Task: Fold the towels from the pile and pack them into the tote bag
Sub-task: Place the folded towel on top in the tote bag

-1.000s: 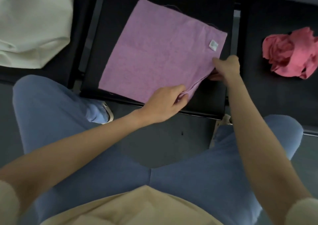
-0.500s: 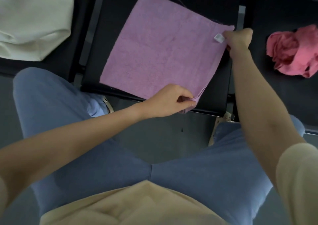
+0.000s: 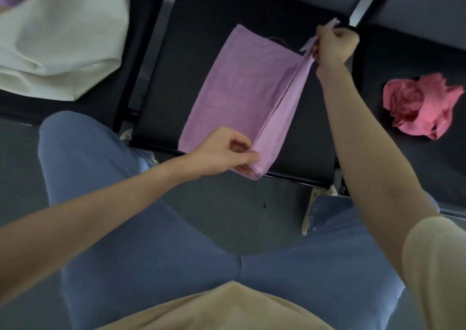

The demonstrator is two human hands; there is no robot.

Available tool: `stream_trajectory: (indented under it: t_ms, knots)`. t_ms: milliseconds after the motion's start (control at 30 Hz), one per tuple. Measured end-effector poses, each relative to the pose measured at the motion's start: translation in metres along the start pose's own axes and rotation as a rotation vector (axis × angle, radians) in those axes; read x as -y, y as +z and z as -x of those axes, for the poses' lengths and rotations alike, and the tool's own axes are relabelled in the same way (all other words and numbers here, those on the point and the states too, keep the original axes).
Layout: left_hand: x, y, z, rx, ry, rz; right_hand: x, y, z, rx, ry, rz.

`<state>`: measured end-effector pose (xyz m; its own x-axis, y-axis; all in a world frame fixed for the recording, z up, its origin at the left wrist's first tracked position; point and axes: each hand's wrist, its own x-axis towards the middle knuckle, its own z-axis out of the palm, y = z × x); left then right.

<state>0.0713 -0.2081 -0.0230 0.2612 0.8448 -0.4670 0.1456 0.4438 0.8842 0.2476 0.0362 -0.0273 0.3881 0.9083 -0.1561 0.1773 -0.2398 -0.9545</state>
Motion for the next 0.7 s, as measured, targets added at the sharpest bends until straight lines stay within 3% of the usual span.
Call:
stream_trajectory:
  t_ms: [200,400,567,700]
  knots:
    - [0.014,-0.053,0.018,-0.145,-0.054,0.104,0.020,0.088,0.026,0.015,-0.122,0.096]
    - [0.045,-0.083,0.011,-0.333,-0.224,0.055,0.001,0.156,0.044,0.122,-0.060,0.286]
    - [0.067,-0.092,0.008,-0.408,-0.272,-0.300,-0.020,0.178,0.055,0.121,0.011,0.376]
    - [0.065,-0.090,0.012,-0.502,-0.249,-0.707,-0.013,0.165,0.078,0.210,-0.083,0.377]
